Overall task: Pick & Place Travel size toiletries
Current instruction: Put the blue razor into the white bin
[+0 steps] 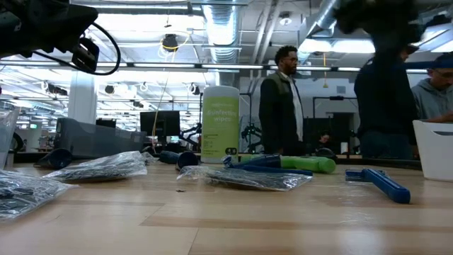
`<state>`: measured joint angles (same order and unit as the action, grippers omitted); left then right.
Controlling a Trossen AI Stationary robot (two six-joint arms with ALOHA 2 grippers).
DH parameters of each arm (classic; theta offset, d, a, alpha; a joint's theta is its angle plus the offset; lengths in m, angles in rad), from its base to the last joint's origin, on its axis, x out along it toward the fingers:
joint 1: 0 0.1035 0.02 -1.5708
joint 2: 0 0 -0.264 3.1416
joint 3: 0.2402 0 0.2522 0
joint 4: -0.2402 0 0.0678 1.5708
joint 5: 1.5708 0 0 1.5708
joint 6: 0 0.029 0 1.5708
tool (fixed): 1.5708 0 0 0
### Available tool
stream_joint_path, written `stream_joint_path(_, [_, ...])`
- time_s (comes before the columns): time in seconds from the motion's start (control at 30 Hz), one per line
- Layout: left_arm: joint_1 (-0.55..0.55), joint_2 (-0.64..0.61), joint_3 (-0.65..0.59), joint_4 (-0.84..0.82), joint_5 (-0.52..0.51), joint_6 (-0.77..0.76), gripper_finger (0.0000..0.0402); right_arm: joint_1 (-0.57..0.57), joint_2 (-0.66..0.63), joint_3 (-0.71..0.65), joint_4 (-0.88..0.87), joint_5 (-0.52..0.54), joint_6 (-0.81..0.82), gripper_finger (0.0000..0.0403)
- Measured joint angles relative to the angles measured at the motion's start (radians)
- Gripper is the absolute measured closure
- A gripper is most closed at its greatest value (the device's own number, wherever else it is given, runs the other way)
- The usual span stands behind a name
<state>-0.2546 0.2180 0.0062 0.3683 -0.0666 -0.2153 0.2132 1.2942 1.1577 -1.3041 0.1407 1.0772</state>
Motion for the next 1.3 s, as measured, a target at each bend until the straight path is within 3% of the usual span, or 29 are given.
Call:
stream_joint_path(0.23, [0.000,0.000,0.000,0.000,0.000,0.000,0.0399,0.215,-0.089,-0.187,0.014,-0.012,0.434,0.0369])
stream_joint_path(0.47, [0.000,0.000,0.000,0.000,0.000,0.000,0.0399,0.360,-0.087,-0.279,0.062,-0.015,0.666,0.0375])
stream_joint_path(0.9, [0.000,0.000,0.000,0.000,0.000,0.000,0.0399,0.398,-0.077,-0.396,0.153,-0.067,0.762,0.0355])
stream_joint_path(1.3, [0.000,0.000,0.000,0.000,0.000,0.000,0.0399,0.392,-0.088,-0.357,0.164,-0.092,0.748,0.0232])
